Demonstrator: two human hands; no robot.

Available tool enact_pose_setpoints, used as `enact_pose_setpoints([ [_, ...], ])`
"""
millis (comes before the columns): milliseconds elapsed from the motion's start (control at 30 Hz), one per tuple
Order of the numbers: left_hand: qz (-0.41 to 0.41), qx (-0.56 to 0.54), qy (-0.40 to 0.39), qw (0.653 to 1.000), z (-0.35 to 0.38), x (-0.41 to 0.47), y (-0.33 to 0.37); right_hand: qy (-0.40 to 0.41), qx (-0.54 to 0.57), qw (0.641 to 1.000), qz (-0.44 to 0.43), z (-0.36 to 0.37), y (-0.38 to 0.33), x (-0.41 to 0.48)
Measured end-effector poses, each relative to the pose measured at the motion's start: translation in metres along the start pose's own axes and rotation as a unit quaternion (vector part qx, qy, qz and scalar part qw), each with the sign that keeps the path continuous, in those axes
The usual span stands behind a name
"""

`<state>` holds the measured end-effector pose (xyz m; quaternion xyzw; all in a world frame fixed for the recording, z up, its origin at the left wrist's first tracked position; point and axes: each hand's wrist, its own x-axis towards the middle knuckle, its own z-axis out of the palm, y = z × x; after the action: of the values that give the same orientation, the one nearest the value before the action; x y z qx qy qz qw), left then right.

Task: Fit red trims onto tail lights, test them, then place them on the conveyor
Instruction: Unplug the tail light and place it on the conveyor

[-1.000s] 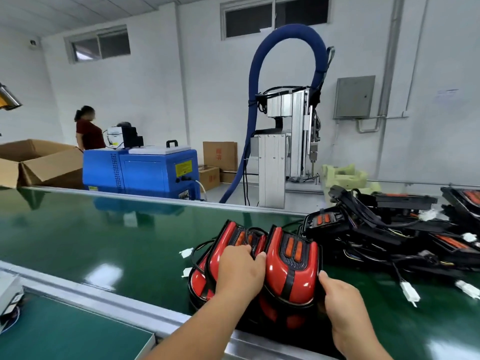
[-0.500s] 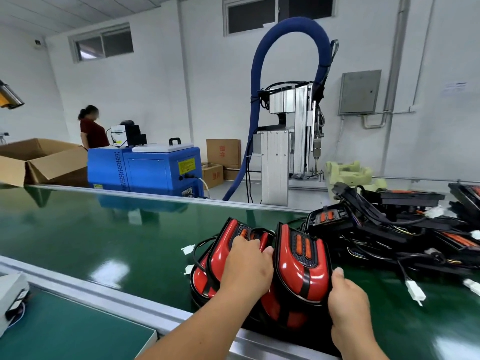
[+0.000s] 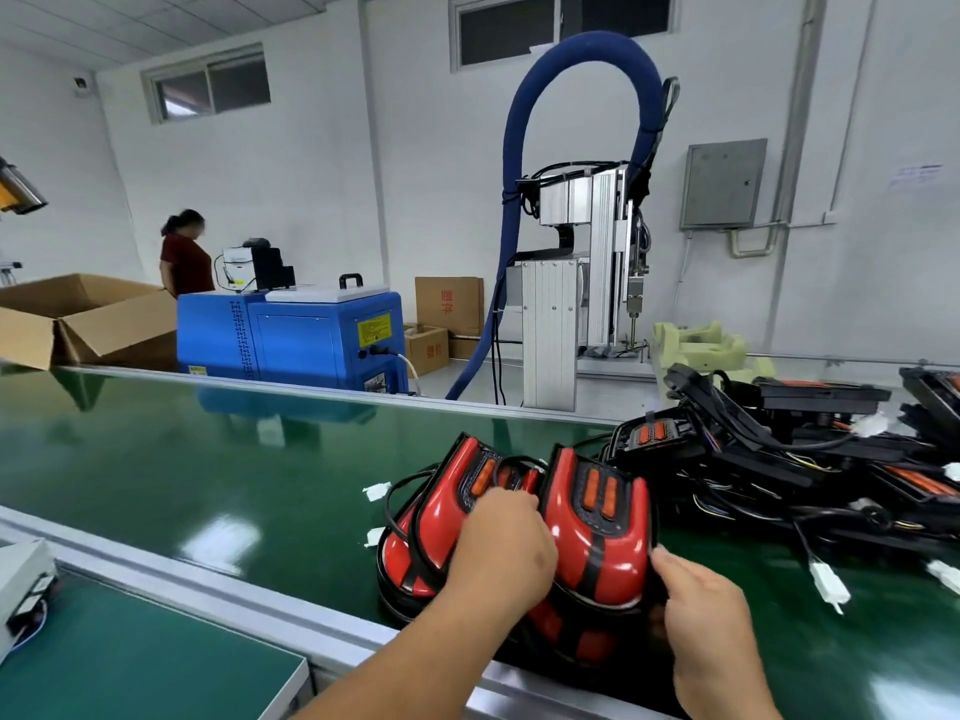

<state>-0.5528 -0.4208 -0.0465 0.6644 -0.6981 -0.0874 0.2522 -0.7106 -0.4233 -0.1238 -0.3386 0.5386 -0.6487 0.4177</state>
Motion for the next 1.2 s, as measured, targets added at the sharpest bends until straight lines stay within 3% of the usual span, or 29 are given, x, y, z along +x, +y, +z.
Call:
enact_pose_setpoints([
  [67, -0.013, -0.003, 0.015, 1.0, -0.01, 0.005, -0.012, -0.03, -0.046, 0.998, -0.01, 0.007, 0.001, -0.004],
  [267, -0.076, -0.035, -0.041, 0.996, -0.017, 0.017, -0.032, -0.028, -0.108, 0.992, -0.062, 0.021, -0.002, -0.001],
  [433, -0.027, 0.021, -0.017, 0.999, -0.013, 0.018, -0.028, 0.044, -0.131, 0.987, -0.08, 0.021, 0.003, 0.003],
  [767, 0.021, 0.041, 0.004, 0.999, -0.009, 0.01, -0.02, 0.066, -0.12, 0.987, -0.079, 0.012, 0.005, 0.007],
  [1200, 0.022, 0.016, 0.004, 1.0, -0.013, 0.003, -0.015, 0.095, -0.12, 0.986, -0.061, 0.009, 0.006, 0.014],
])
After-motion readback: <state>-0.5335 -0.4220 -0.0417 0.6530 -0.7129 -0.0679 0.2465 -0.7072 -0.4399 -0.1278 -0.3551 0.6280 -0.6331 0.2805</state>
